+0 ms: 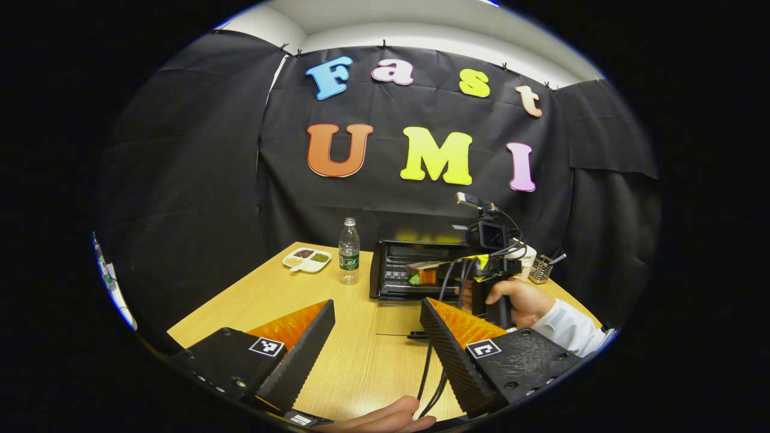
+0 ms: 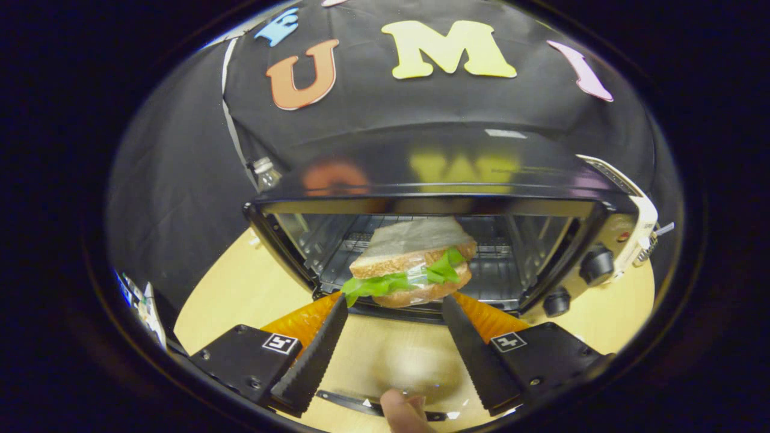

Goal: Open the electric oven with the left hand, put the food in, and close the electric oven.

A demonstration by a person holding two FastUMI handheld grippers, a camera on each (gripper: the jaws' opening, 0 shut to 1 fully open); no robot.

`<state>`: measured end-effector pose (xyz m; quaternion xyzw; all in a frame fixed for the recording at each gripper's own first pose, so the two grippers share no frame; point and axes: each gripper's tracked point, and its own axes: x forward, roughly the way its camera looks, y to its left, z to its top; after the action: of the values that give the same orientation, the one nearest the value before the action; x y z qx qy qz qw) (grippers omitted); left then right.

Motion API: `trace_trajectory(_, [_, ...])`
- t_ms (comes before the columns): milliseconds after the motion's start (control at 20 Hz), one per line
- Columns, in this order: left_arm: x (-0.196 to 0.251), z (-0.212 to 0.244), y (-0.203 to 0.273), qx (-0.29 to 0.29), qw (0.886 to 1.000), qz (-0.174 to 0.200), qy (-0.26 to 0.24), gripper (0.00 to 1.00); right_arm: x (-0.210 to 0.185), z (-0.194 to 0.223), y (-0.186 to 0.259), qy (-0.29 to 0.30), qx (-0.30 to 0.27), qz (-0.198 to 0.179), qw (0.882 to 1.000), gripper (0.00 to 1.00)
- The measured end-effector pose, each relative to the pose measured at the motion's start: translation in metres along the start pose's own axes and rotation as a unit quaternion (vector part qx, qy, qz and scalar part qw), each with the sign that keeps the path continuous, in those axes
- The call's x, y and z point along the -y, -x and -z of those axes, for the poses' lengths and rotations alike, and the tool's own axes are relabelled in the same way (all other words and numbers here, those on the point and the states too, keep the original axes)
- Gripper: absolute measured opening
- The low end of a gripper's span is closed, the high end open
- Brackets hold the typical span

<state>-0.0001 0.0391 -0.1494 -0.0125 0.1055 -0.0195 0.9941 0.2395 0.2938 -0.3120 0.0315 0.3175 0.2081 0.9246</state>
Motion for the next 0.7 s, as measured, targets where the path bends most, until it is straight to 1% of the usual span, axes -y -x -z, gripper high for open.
trace_trajectory(100, [0.001,-0.001,-0.001,0.0,1.0,-0.002,0.002,0.94,0.002,-0.008,0.022,0.006,0.024,-0.004,1.0,1.0])
trace_trajectory(150, [0.002,-0.001,-0.002,-0.001,1.0,-0.003,0.005,0.94,-0.001,-0.021,0.027,0.016,0.046,-0.004,0.999,1.0])
trace_trajectory(200, [0.003,0.0,-0.003,-0.003,1.0,-0.003,0.009,0.94,-0.001,-0.03,0.024,0.038,0.059,-0.001,0.998,1.0])
trace_trajectory(250, [0.005,0.001,-0.004,-0.004,1.0,-0.002,0.011,0.94,0.003,-0.033,0.018,0.058,0.052,0.014,0.997,1.0])
trace_trajectory(300, [0.007,0.0,-0.003,-0.003,1.0,-0.002,0.013,0.94,0.007,-0.023,0.017,0.062,0.035,0.021,0.997,1.0])
trace_trajectory(350, [0.008,-0.001,-0.004,-0.001,1.0,0.0,0.014,0.94,0.007,-0.015,0.013,0.052,0.025,0.015,0.998,1.0])
trace_trajectory(450, [0.008,0.0,-0.005,0.002,1.0,0.002,0.01,0.94,0.008,-0.014,0.017,0.03,0.033,-0.003,0.999,1.0])
trace_trajectory(550, [0.003,0.003,-0.013,-0.001,1.0,-0.004,0.007,0.94,0.018,-0.021,0.035,0.017,0.059,-0.007,0.998,1.0])
trace_trajectory(700, [0.006,0.008,-0.028,-0.013,1.0,-0.003,0.009,0.94,0.022,-0.037,0.08,0.017,0.113,-0.017,0.993,1.0])
